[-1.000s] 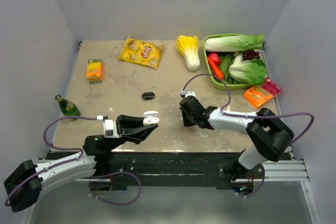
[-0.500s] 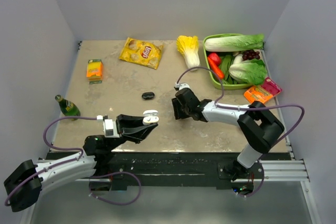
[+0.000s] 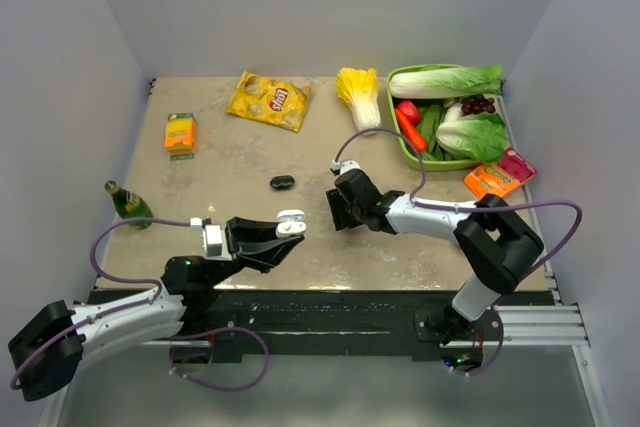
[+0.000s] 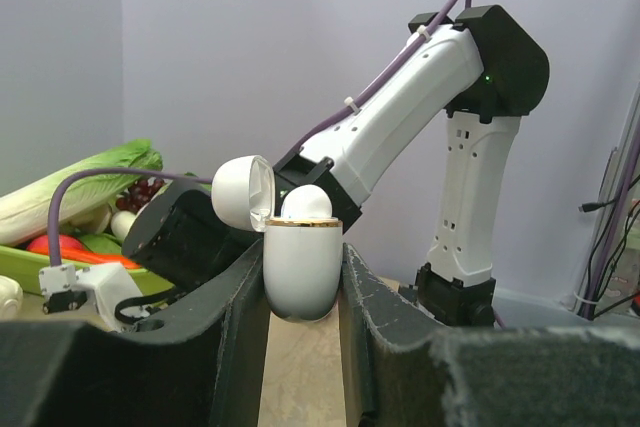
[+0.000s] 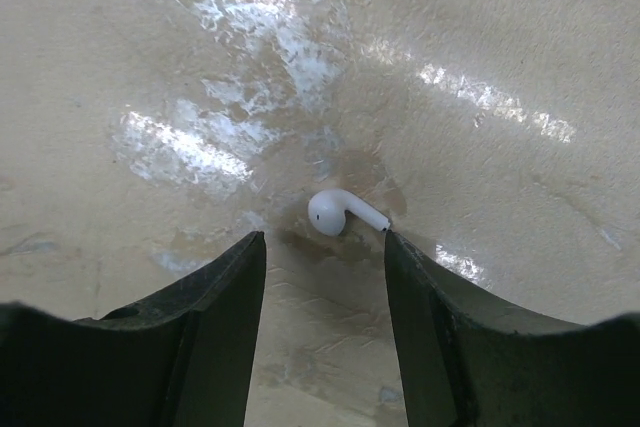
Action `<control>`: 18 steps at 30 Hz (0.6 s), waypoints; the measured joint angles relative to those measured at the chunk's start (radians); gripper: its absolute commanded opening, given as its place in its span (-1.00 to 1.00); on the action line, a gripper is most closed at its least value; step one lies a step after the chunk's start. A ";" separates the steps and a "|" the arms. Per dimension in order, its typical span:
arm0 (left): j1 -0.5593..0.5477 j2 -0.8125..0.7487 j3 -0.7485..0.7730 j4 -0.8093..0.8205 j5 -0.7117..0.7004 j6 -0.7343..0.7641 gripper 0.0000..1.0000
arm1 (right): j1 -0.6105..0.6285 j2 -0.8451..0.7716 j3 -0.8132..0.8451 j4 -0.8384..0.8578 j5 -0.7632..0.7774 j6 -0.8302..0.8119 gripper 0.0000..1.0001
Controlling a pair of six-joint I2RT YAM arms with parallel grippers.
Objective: Insert the wireless bluetooth earbuds into the charging case
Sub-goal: Pick up the earbud from the center of the board.
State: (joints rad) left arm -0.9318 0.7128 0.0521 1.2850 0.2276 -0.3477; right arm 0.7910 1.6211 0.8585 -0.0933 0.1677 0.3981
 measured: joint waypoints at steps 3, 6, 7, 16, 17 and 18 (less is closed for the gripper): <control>0.000 -0.004 0.000 0.000 0.000 0.000 -1.00 | 0.000 0.026 0.006 -0.015 0.013 -0.012 0.09; -0.004 -0.009 0.000 0.000 0.000 0.000 -1.00 | 0.000 0.021 0.006 -0.019 0.034 -0.018 0.10; -0.005 -0.010 0.000 0.000 0.000 0.000 -1.00 | 0.000 0.015 0.006 -0.021 0.041 -0.018 0.09; -0.008 -0.009 0.000 0.000 0.000 0.000 -1.00 | -0.007 -0.048 -0.002 -0.008 0.112 0.005 -0.32; -0.008 -0.009 0.000 0.000 0.000 0.000 -1.00 | -0.013 -0.035 0.005 -0.015 0.120 0.009 -0.39; -0.010 -0.009 0.000 0.000 0.000 0.000 -1.00 | -0.018 -0.016 0.014 -0.017 0.127 0.011 -0.46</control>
State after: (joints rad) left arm -0.9413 0.7040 0.0521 1.2850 0.2276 -0.3481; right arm 0.7727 1.6051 0.8730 -0.1101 0.2951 0.4095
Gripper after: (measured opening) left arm 0.345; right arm 0.370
